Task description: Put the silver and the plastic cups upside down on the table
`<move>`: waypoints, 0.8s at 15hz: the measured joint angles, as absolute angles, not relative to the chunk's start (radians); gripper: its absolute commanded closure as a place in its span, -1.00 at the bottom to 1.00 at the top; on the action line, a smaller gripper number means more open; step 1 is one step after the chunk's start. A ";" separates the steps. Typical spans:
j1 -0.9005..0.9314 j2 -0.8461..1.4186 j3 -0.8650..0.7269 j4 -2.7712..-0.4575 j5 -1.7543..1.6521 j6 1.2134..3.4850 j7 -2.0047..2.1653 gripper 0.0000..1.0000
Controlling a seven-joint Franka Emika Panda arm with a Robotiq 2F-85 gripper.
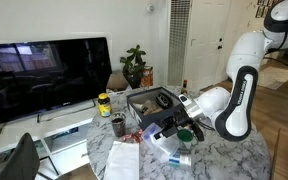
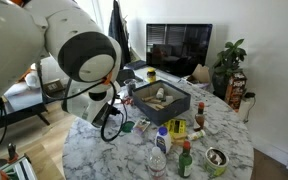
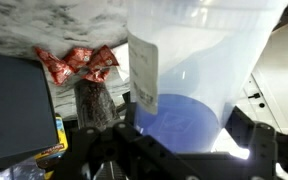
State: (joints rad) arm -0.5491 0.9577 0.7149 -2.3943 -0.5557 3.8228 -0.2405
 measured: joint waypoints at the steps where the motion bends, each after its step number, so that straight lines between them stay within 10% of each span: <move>1: -0.516 0.955 0.698 -2.382 -0.557 3.836 -0.217 -0.72; 3: -0.470 0.947 0.680 -2.363 -0.558 3.849 -0.184 -0.72; 4: -0.459 0.943 0.676 -2.358 -0.558 3.850 -0.176 -0.22; 12: -0.322 0.948 0.545 -2.268 -0.684 3.945 -0.071 -0.22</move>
